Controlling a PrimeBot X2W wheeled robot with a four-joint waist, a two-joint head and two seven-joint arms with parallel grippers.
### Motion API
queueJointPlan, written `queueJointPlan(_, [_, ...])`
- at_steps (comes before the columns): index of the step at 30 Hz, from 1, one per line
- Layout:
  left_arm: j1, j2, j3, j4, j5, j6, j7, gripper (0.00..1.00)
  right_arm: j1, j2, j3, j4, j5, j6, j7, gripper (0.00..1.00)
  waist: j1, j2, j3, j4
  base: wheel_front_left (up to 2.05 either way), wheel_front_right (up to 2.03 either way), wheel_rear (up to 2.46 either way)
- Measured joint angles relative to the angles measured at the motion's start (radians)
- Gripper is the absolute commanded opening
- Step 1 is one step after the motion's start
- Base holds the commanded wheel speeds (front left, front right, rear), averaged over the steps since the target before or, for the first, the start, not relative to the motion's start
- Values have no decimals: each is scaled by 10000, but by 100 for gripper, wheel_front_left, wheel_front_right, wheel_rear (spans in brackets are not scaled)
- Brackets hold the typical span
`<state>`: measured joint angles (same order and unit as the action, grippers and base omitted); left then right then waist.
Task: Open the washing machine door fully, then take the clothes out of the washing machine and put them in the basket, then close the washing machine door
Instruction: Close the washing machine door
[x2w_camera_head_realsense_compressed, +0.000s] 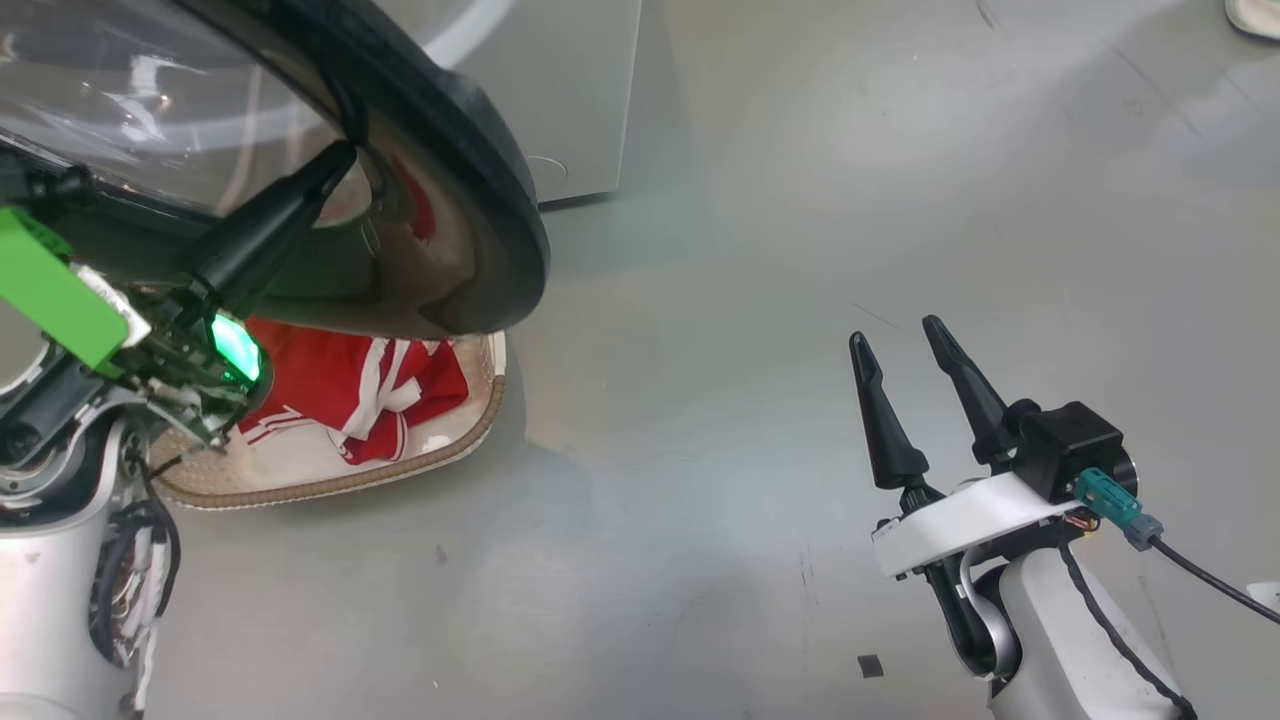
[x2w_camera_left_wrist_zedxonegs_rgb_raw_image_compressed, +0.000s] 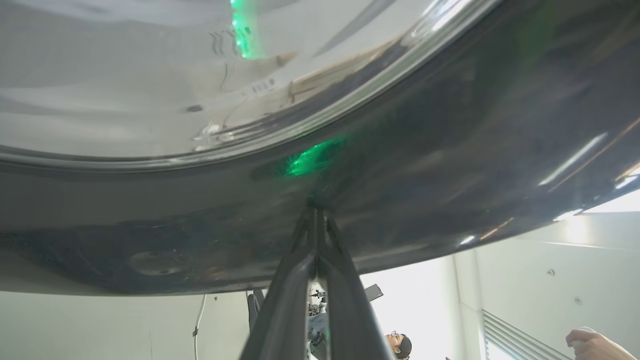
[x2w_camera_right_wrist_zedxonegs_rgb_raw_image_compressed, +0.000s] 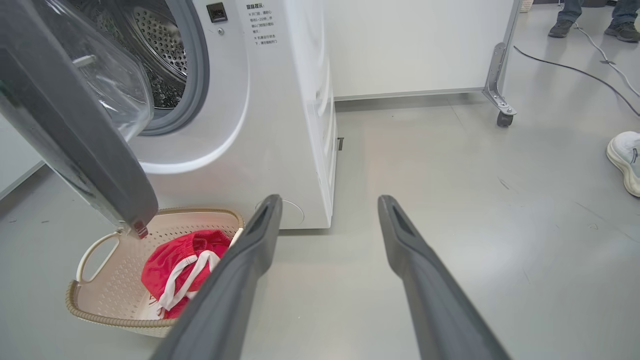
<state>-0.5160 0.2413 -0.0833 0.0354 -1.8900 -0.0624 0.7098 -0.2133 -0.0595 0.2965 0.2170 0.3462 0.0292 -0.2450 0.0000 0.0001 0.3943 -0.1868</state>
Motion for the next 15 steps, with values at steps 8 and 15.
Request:
queueJointPlan(8, [-938, -433, 50, 807, 226, -138, -558, 0, -174, 29, 12, 134, 56, 40, -27, 100, 0, 0, 308, -320, 0, 0, 0])
queueJointPlan(15, [-1445, -681, 159, 1503, 472, -238, -915, 0, -256, 35, -10, 178, 71, 50, -27, 100, 0, 0, 411, -559, 0, 0, 0])
